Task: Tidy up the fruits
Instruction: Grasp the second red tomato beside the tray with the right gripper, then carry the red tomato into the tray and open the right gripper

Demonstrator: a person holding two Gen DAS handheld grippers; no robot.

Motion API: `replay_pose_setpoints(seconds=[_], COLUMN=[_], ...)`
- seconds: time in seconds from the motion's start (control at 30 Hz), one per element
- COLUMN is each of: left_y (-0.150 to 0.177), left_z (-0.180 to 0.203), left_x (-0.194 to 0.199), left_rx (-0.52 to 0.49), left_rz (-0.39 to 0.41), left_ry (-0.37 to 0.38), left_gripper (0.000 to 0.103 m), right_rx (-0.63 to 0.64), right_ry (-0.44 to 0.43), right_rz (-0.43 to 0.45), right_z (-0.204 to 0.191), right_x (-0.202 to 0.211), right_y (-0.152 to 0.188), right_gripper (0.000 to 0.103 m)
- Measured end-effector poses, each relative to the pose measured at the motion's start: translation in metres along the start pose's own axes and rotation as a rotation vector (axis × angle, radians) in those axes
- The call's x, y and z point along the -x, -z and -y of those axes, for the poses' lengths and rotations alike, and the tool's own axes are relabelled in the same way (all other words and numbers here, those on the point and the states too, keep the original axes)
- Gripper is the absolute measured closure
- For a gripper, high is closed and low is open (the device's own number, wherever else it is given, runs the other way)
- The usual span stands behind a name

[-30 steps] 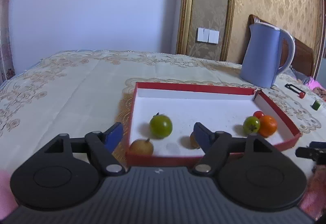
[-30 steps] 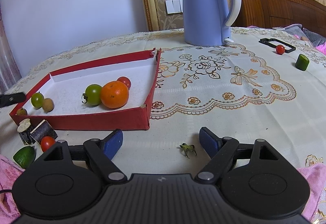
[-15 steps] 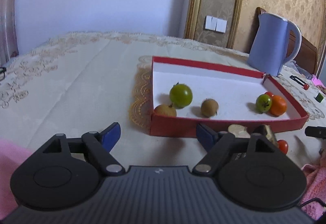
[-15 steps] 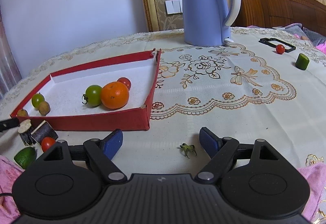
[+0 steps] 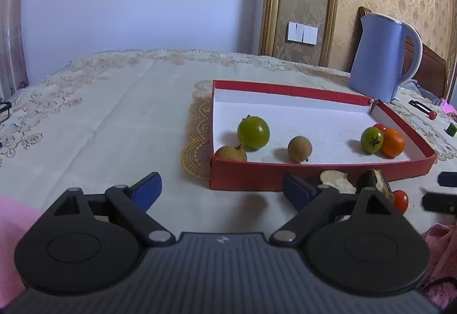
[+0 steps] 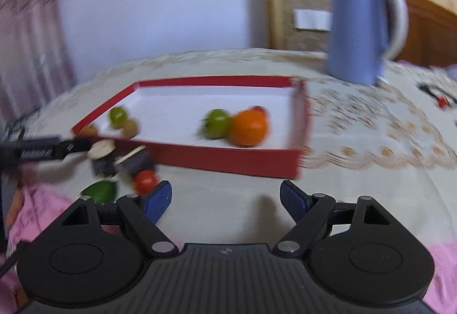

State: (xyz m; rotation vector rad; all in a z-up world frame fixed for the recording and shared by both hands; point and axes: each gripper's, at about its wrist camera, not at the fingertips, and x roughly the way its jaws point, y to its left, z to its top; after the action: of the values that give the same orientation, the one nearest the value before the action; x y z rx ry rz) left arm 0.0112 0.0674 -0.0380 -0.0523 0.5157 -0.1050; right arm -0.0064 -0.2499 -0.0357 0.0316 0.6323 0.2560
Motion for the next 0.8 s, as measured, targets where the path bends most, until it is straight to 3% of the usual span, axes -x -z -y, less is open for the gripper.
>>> replay_pose_setpoints(seconds=[0.23, 0.27, 0.37, 0.57, 0.63, 0.8], left_y=[-0.001, -0.001, -0.001, -0.001, -0.001, -0.001], left_z=[-0.004, -0.004, -0.005, -0.006, -0.006, -0.008], left_x=[-0.002, -0.002, -0.002, -0.001, -0.001, -0.002], left_rx=[0.026, 0.027, 0.03, 0.037, 0.038, 0.051], left_rz=[-0.015, -0.014, -0.015, -0.013, -0.015, -0.015], left_ry=[0.021, 0.022, 0.026, 0.028, 0.031, 0.035], left_gripper=[0.011, 0.011, 0.009, 0.008, 0.008, 0.006], right_rx=[0.098, 0.107, 0.128, 0.152, 0.152, 0.19], right_ry=[-0.033, -0.033, -0.075, -0.092, -0.098, -0.09], right_rz=[-0.001, -0.004, -0.018, -0.048, -0.044, -0.029], right_z=[-0.032, -0.035, -0.042, -0.052, -0.054, -0.061], right_x=[-0.01, -0.011, -0.014, -0.028, -0.028, -0.023], right_y=[-0.005, -0.005, -0.005, -0.003, -0.003, 0.0], right_gripper=[0.026, 0.037, 0.05, 0.053, 0.069, 0.078])
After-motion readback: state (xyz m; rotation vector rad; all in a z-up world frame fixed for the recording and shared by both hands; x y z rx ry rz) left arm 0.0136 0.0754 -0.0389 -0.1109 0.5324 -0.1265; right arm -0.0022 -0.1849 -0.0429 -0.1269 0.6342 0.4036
